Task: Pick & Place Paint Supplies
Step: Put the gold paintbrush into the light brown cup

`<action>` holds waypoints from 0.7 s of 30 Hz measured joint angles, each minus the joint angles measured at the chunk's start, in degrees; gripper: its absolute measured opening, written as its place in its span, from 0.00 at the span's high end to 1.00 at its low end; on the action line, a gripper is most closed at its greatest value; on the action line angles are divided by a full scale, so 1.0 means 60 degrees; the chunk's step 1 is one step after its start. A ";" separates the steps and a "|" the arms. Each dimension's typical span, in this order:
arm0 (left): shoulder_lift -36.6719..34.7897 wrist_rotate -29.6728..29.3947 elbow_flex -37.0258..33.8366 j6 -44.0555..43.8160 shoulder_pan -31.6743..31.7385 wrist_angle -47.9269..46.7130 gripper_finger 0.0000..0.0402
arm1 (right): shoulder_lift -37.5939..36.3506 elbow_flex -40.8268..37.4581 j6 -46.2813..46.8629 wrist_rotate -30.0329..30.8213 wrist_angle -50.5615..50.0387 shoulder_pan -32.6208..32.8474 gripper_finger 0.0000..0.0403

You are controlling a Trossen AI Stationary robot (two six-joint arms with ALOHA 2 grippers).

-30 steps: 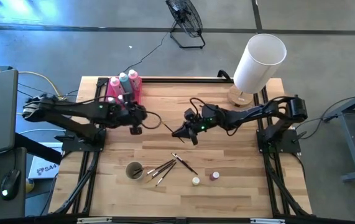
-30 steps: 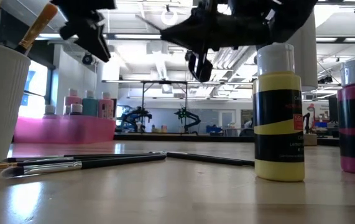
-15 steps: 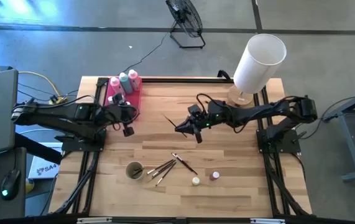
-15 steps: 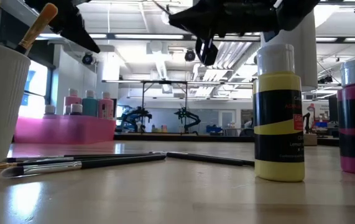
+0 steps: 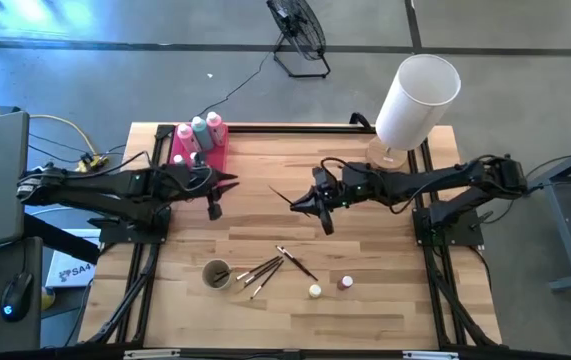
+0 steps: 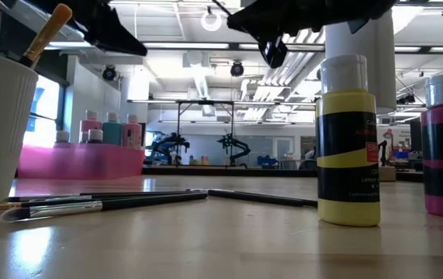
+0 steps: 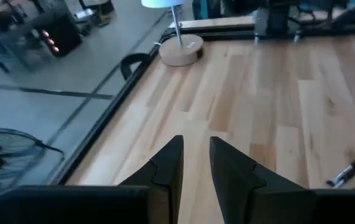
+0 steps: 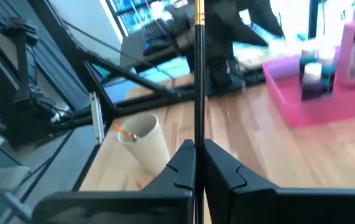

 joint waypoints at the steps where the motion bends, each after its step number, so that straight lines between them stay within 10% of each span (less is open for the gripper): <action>1: 0.0003 0.0366 -0.0118 -0.0136 0.0180 0.0153 0.81 | -0.0022 0.0003 -0.0093 -0.0003 0.0039 0.0000 0.99; 8: 0.0245 0.3470 -0.0865 -0.0904 0.0826 0.3055 0.81 | 0.0062 0.0003 -0.0464 0.0426 0.0076 0.0073 0.99; 21: 0.0994 0.3644 -0.0948 -0.0890 0.0810 0.4958 0.81 | 0.0087 0.0003 -0.1374 0.1112 0.0988 0.0480 0.99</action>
